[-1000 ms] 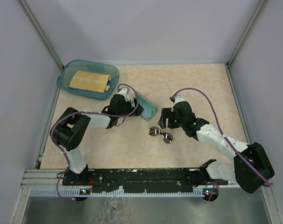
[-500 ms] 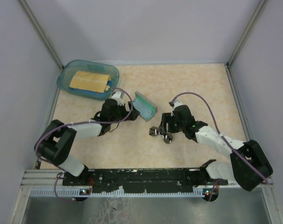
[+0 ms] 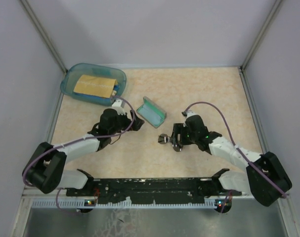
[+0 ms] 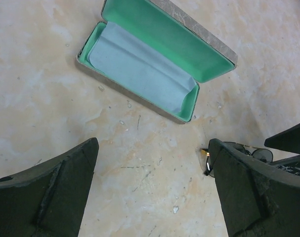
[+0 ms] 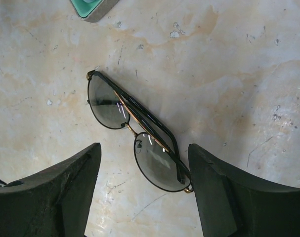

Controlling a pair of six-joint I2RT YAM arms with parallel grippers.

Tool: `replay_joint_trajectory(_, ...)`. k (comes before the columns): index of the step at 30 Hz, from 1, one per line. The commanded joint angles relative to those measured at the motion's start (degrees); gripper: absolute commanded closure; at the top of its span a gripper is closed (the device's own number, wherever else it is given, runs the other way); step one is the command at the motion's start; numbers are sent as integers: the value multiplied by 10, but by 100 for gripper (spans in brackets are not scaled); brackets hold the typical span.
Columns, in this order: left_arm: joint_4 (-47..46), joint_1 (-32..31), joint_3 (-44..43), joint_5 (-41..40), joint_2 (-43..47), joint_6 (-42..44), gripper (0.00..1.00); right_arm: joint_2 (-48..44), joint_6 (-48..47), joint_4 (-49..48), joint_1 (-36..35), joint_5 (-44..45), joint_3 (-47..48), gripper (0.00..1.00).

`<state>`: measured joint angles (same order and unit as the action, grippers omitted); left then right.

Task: Organize the sunglasses
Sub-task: Pick up the sunglasses from the center of the board.

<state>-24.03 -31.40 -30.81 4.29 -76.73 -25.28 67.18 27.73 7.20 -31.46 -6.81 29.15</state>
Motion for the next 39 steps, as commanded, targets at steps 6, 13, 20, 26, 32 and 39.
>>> replay_joint_trajectory(6,9,2,17,-3,24,-4,2,-25,32,5,-53,23,5,28)
replay_joint_trajectory(13,17,2,30,-8,48,-4,2,-39,48,13,-85,24,5,29)
replay_joint_trajectory(20,21,2,38,-8,65,-6,2,-44,60,13,-106,28,7,29)
replay_joint_trajectory(26,28,2,44,-5,83,-8,2,-56,39,15,-72,57,27,33)
replay_joint_trajectory(32,33,2,53,5,112,-14,2,-16,8,-38,-20,-11,34,50)
replay_joint_trajectory(39,42,2,54,3,126,-15,2,8,18,-113,-9,-82,-4,60)
